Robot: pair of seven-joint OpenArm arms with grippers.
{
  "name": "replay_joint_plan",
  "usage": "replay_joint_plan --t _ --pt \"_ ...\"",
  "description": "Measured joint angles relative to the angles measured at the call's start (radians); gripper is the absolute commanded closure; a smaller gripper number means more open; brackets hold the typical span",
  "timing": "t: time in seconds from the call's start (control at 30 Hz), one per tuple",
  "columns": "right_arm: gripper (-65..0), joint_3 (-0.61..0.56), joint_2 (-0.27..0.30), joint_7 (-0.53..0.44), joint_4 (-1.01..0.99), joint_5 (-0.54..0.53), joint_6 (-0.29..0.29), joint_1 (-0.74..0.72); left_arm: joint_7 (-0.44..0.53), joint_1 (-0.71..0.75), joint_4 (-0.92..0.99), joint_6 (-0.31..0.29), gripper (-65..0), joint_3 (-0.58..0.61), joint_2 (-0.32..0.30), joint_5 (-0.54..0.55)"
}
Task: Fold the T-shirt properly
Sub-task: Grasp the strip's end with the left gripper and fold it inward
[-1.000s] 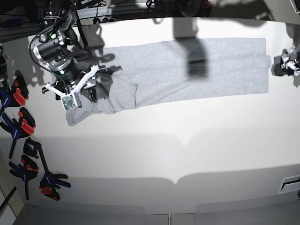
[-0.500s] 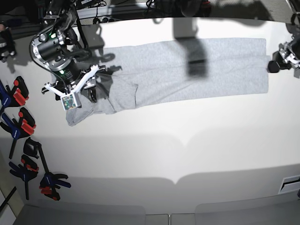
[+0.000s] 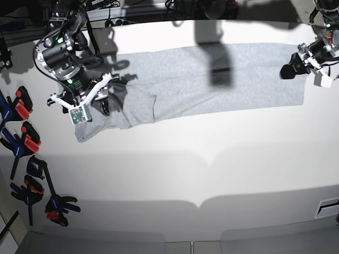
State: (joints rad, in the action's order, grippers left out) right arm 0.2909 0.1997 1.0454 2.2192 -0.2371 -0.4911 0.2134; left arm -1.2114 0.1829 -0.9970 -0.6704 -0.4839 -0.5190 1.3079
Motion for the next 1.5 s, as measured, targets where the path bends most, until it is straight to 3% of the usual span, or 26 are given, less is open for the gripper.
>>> replay_joint_plan --t 0.1,0.13,0.17,0.3,0.47,0.6,0.77,0.9,1.07,1.2,1.43,1.5 --pt "-26.7 0.000 0.000 0.002 0.000 0.000 0.000 0.000 0.067 -0.004 -0.010 0.034 -2.3 0.009 -0.005 -0.098" --pt "-26.7 0.000 0.000 0.001 0.000 0.000 0.000 0.000 0.101 -0.005 -0.010 0.041 0.0 0.010 -0.005 -0.123" --pt "-26.7 0.000 0.000 0.005 0.000 0.000 0.000 0.000 0.133 -0.006 -0.009 0.046 0.0 0.010 -0.005 -0.138" --pt "-26.7 0.000 0.000 0.010 0.000 0.000 0.000 0.000 0.114 -0.023 -0.006 0.054 0.0 0.014 -0.024 -0.167" --pt "-26.7 -0.001 0.000 0.010 0.001 -0.003 -0.003 0.000 0.130 -0.095 0.002 0.096 0.0 0.011 -0.133 -0.316" --pt "-26.7 0.000 0.000 0.011 0.001 0.000 -0.003 0.000 0.077 -0.122 -0.036 0.121 0.0 0.012 -0.191 -0.327" --pt "-26.7 -0.001 0.000 0.011 0.001 0.000 -0.003 0.000 0.040 -0.122 -0.219 0.120 0.0 0.013 -0.207 -0.284" --pt "-26.7 0.000 0.000 0.012 0.001 0.000 -0.003 0.000 0.034 -0.119 -0.423 0.138 0.0 0.013 -0.204 -0.355" --pt "-26.7 0.000 0.000 0.011 0.001 0.000 -0.003 0.001 0.021 -0.069 -0.710 0.220 0.0 0.013 -0.142 -0.424" --pt "-26.7 0.000 0.000 0.012 0.001 0.000 -0.003 0.001 0.024 0.018 -0.869 0.218 0.0 0.016 -0.043 -0.433" --pt "-26.7 0.000 0.000 0.012 0.002 0.001 -0.003 0.000 0.066 0.071 -0.895 0.219 0.0 0.016 0.163 -0.485" --pt "-26.7 0.000 0.000 0.011 0.002 0.000 -0.003 0.000 0.093 0.071 -0.895 0.243 0.0 0.016 0.205 -0.505"
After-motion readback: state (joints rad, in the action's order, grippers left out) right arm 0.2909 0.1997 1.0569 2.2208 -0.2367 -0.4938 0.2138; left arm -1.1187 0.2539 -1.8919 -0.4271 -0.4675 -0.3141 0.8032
